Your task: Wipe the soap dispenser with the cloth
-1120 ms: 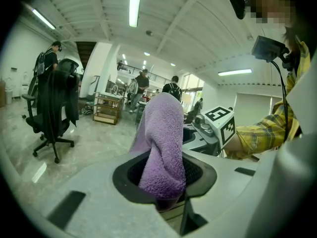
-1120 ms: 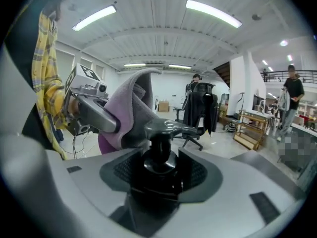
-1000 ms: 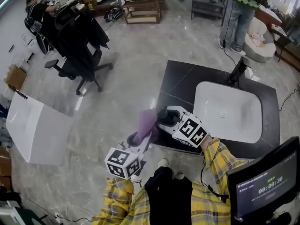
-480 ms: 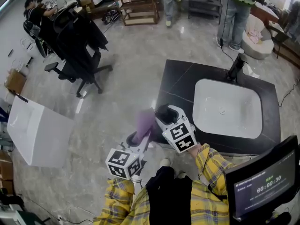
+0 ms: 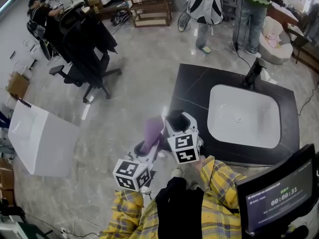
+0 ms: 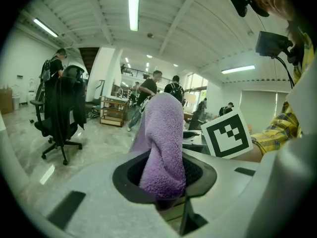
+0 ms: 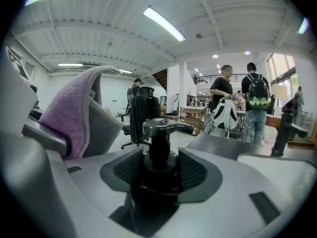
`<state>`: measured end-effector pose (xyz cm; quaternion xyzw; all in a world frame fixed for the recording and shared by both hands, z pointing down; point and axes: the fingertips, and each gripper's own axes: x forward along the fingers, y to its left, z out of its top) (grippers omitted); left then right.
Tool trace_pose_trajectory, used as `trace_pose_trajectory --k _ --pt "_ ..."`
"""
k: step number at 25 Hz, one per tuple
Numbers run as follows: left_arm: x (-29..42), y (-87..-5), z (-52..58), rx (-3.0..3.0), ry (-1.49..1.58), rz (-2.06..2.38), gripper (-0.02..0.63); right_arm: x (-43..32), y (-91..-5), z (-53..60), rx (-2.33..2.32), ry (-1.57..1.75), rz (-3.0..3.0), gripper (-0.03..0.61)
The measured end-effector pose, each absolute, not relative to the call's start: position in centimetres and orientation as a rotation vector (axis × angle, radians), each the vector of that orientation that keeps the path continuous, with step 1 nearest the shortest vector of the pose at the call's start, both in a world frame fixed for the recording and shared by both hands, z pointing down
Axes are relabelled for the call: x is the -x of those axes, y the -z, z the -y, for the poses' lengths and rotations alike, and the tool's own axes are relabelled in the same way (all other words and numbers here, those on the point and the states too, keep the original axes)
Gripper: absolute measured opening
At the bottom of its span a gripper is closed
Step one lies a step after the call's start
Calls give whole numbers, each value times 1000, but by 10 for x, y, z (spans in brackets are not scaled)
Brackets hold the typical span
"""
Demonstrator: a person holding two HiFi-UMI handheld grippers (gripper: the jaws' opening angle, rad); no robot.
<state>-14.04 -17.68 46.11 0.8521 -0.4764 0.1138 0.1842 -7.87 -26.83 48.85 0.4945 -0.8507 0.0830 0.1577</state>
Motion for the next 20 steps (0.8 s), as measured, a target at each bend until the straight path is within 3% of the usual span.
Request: trace_pose_trajectory --k 12,20 --pt "134 -466 183 -2396 -337 1374 87 83 -490 269 -1387 -318 2474 215" --pt "118 -464 186 -2479 -477 1448 87 60 -471 232 -1246 -157 2720 225"
